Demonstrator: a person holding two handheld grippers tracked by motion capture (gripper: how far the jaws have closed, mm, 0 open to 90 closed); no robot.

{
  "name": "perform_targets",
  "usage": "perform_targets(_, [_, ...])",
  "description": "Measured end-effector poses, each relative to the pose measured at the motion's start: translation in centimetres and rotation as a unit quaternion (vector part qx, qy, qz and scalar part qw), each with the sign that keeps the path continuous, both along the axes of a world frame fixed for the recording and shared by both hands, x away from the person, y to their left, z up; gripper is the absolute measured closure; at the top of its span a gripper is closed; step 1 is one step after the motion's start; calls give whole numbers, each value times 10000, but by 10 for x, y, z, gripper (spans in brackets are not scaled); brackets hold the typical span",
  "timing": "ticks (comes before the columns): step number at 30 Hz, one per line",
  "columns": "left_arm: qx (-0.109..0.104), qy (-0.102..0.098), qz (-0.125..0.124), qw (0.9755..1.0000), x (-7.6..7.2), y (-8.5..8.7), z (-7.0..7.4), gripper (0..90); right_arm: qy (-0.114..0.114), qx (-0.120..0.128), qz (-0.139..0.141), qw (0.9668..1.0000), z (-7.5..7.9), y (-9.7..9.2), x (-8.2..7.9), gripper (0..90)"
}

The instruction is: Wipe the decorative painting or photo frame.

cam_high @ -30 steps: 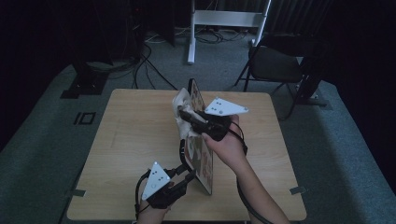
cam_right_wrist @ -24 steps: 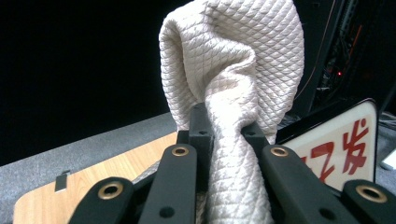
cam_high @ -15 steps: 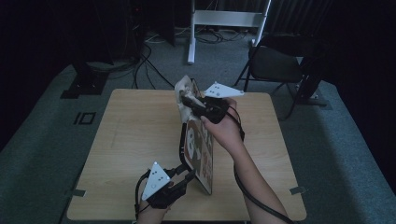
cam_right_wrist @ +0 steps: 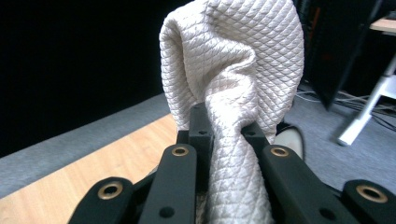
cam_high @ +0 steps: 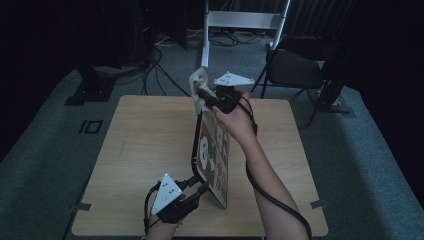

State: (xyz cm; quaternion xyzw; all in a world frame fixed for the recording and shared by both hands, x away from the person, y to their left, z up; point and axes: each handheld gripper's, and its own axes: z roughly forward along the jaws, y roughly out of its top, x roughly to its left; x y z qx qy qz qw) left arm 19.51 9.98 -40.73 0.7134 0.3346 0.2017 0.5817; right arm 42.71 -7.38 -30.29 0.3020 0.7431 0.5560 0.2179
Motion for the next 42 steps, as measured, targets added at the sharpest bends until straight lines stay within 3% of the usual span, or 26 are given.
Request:
perform_targets(4, [-6, 5, 7, 10000, 1, 1, 0, 658, 22, -102, -131, 9999, 2, 4, 11, 810])
perform_targets(9, [-32, 17, 26, 10000, 1, 2, 1, 659, 131, 11, -210, 9997, 1, 7, 23, 809])
perform_targets(14, [-5, 5, 9, 10000, 1, 2, 0, 659, 197, -52, -336, 9992, 3, 8, 33, 810])
perform_targets(23, [-14, 17, -5, 10000, 1, 3, 0, 672, 255, 43, -778, 9966, 6, -2, 46, 811])
perform_targets(34, [-3, 61, -22, 10000, 3, 7, 1, 675, 100, 264, -997, 9946, 7, -52, 25, 810])
perform_targets(36, [-7, 82, -20, 10000, 4, 7, 1, 676, 45, 298, -1060, 9939, 3, -70, 15, 810])
perform_targets(42, [-26, 136, -13, 9999, 6, 11, 2, 682, -2, 257, -1151, 9930, -12, -101, -9, 809])
